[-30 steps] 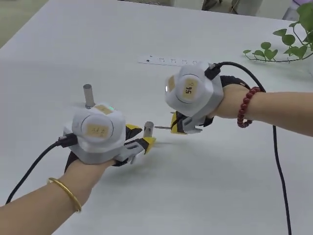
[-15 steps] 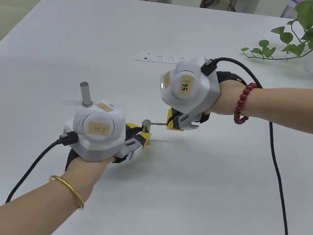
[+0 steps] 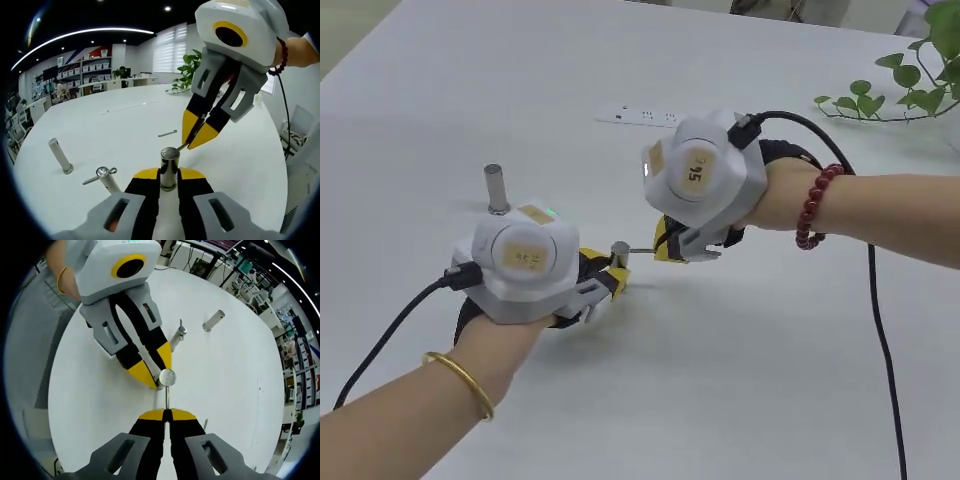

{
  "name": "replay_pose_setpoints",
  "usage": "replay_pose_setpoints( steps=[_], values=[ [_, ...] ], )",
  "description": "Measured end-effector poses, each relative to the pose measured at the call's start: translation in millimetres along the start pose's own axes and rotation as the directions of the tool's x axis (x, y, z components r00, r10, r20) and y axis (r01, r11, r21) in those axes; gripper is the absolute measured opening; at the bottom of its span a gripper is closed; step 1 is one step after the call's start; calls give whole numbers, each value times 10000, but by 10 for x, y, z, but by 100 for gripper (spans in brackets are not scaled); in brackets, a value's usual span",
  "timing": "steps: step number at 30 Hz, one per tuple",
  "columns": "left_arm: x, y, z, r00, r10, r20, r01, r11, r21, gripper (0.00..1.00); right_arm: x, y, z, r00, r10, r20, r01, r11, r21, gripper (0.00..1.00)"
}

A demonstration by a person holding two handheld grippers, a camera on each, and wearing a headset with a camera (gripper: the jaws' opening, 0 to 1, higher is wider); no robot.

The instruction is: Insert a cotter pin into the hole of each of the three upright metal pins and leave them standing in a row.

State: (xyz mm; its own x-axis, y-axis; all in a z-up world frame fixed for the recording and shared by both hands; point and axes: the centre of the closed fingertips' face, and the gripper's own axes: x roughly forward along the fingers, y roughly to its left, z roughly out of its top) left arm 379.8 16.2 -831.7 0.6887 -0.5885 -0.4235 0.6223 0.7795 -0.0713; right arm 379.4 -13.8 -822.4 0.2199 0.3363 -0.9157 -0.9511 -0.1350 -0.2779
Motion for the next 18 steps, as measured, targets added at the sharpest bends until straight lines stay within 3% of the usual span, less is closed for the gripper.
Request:
replay_pose_setpoints(
  steps=[9, 18],
  values=[
    [21, -5, -47, 9999, -2, -111, -1, 9995, -317, 11, 47, 7, 112, 9996, 91, 270, -95, 9998, 160, 3],
    [24, -7, -40, 9999, 42, -98, -45, 9993, -371, 11, 69, 13, 192, 9991, 99, 421, -134, 9964, 834, 3]
  ],
)
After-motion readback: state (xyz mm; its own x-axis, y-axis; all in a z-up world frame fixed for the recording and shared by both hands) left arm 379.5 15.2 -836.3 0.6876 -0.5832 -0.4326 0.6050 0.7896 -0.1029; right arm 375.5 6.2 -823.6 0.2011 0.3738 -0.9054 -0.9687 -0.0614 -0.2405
